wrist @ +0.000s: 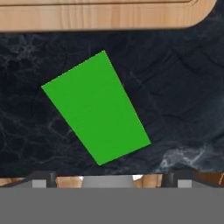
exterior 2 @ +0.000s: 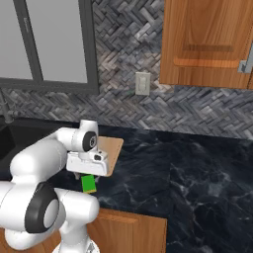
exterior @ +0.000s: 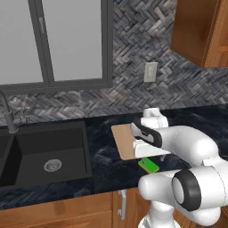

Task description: Pick up the sponge from the counter and clean the cutting board by briefly scrubbing or pressing down on the cutting board. Once finished, release the sponge.

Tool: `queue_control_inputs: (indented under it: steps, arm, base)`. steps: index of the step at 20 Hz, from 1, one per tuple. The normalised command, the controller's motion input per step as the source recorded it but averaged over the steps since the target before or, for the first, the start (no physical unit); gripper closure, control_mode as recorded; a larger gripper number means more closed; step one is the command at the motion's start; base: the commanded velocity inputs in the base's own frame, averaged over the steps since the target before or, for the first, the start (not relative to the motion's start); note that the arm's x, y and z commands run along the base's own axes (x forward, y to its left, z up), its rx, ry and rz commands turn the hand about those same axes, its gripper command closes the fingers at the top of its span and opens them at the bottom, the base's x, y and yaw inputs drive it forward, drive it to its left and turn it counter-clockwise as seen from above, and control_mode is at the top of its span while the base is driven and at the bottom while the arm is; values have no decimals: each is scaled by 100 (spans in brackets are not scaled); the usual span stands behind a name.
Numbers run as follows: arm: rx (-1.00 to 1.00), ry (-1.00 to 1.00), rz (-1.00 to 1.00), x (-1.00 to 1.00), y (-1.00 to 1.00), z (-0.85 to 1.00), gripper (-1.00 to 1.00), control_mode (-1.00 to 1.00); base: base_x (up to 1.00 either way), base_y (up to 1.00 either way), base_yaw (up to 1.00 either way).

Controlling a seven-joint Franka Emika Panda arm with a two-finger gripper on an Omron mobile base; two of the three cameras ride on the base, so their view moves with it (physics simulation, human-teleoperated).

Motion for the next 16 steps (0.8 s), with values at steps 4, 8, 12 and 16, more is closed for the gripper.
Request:
queue_control_inputs:
  steps: [4, 8, 12, 16]
  arm:
    - [0, 0, 0, 0, 0, -35, -100, -100]
    - [0, 0, 0, 0, 0, -31, -100, -100]
    - [0, -8, 1, 0, -3, -10, -100, -100]
    - [3, -28, 11, 0, -9, 0, -100, -100]
  base:
    - [0, 0, 0]
    - [0, 0, 0]
    - [0, 0, 0]
    - [0, 0, 0]
